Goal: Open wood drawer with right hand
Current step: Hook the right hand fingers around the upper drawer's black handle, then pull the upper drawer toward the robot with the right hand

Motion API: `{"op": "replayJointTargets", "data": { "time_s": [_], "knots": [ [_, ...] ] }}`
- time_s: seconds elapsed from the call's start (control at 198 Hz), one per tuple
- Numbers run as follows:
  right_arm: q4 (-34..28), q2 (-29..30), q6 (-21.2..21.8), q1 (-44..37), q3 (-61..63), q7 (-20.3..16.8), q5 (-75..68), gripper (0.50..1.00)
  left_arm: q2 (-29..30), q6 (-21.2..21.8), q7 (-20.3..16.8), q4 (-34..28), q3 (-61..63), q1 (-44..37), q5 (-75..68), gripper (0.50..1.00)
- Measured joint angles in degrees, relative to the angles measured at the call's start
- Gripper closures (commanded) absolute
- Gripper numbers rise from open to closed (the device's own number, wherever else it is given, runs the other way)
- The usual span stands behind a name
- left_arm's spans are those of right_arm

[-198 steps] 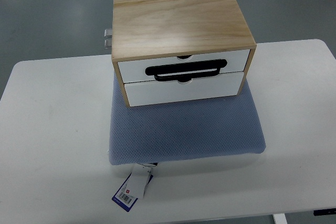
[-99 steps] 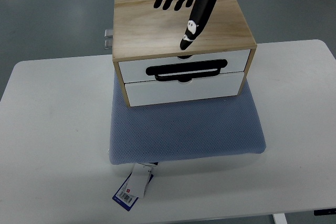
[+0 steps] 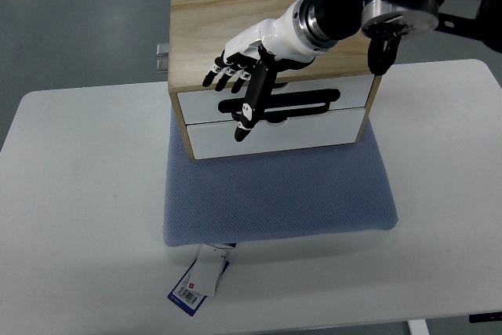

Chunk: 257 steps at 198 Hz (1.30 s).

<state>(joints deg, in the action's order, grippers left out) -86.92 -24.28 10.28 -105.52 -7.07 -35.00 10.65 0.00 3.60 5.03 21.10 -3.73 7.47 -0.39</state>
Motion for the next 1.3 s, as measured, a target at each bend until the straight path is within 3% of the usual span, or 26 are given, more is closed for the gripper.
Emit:
{"op": "replayJointTargets", "data": {
  "time_s": [0.962,1.301],
  "knots": [
    [1.8,0.2,0.2,9.6,-3.3,0.0,14.5,0.562,0.0,-0.2,0.0,-0.2,-0.1,0.0,0.1,0.5],
    [0.4,-1.0,8.9,7.7,-1.2,0.0,9.2,0.56,0.0,-0.2,0.0,-0.6,-0.1,0.0,0.1,0.5]
  ]
}}
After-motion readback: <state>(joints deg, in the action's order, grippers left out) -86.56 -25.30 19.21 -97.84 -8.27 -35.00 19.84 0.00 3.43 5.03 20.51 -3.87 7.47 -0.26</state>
